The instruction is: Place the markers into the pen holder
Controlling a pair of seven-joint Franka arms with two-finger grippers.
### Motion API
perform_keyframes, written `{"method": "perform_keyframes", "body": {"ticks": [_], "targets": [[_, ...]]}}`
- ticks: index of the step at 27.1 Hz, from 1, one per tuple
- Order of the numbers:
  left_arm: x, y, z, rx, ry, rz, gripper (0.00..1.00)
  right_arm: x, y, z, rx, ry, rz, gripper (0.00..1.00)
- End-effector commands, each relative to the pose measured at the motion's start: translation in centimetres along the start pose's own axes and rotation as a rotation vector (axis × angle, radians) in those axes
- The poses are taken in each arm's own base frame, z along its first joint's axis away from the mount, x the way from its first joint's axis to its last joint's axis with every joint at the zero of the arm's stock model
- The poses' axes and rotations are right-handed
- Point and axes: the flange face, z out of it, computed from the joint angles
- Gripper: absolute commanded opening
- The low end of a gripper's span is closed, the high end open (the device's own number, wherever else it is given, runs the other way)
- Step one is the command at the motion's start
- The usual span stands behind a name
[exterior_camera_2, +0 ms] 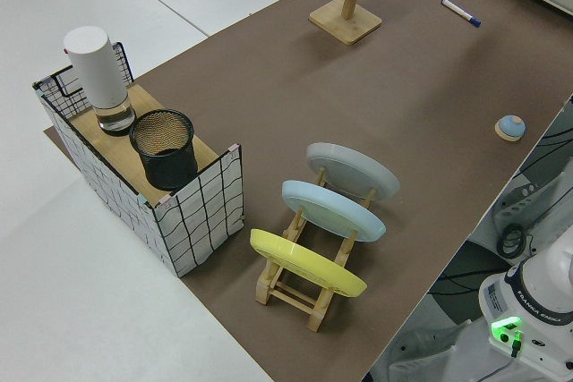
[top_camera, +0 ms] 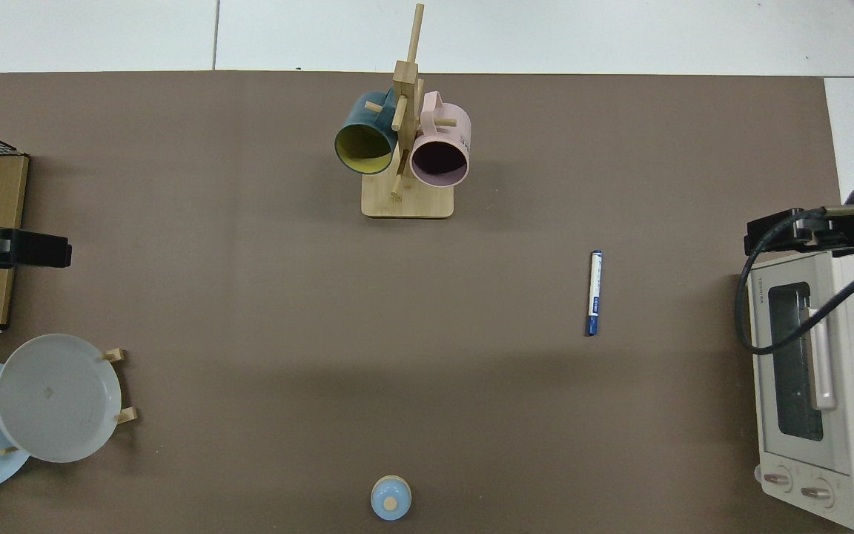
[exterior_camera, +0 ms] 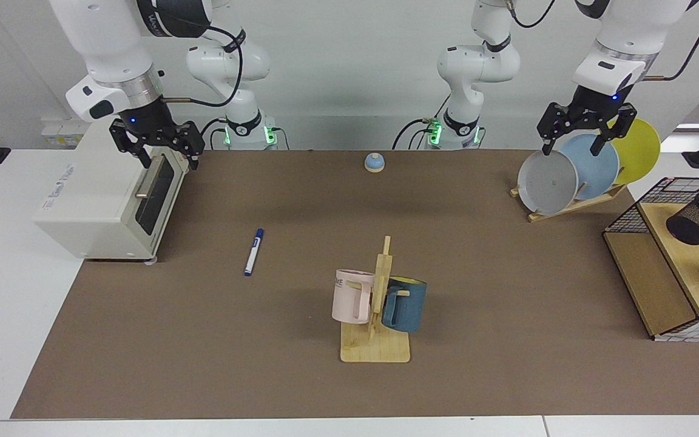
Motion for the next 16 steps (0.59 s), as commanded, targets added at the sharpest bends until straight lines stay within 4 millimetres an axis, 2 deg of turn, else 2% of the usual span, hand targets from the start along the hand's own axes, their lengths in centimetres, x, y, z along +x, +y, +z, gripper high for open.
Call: {"method": "perform_keyframes", "body": {"ticks": [1,10,16], "targets": [[-0.6,0.0,-0.2,-0.001,0.006,-0.009,1.0,-0.6,0.6,0.2,0.025,0.01,-0.027,1.0],[-0.6,0.0,-0.2,-0.001,0.006,-0.009,1.0,-0.5,0.7,0.4,0.029,0.011,-0.036,1.0],[-0.6,0.0,-0.2,-0.001,0.006,-0.009,1.0,0.3,0.5,2.6,0.029,0.03,-0.027,1.0]]}}
